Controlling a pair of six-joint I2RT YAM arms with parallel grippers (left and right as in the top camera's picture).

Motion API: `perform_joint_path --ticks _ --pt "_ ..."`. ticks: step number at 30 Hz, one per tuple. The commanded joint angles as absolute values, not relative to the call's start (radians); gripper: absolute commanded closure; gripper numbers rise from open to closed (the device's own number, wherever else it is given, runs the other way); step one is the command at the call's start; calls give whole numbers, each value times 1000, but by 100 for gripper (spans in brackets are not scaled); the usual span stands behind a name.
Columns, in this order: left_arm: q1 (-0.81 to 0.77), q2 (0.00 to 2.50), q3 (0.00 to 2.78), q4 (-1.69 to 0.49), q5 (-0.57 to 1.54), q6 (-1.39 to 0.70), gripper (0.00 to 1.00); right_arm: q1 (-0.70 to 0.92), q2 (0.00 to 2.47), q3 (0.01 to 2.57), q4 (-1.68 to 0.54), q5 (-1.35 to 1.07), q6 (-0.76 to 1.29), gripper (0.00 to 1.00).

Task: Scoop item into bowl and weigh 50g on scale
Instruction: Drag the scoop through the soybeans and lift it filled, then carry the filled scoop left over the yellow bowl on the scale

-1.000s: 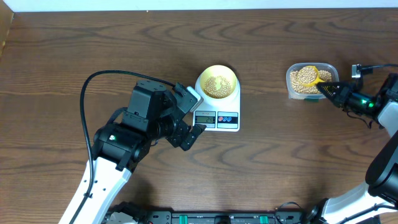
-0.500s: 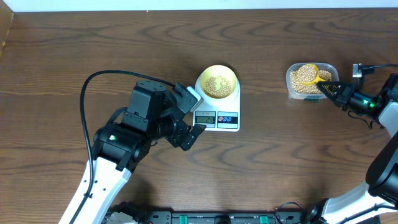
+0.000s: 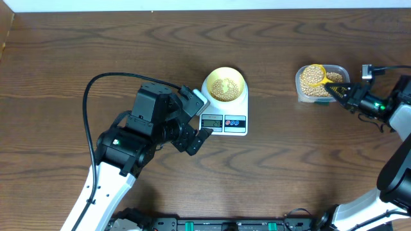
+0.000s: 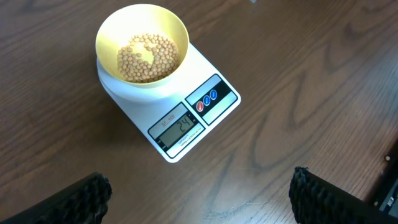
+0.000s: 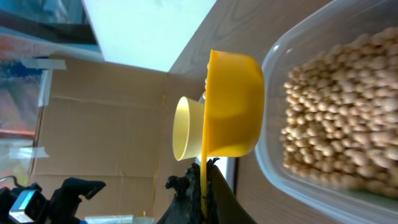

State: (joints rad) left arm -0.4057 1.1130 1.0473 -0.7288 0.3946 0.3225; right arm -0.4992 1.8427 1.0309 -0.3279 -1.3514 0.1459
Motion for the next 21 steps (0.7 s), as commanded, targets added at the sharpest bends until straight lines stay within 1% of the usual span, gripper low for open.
perform_joint_path --ticks 1,11,21 --pt "-400 1118 1048 -728 408 340 6 -461 1851 1024 -329 -1406 164 99" --pt "-400 1118 1048 -728 407 340 6 -346 1851 1024 -327 -1406 183 99" --pt "-400 1118 1048 -728 407 340 6 -276 1851 1024 -319 -1406 207 99"
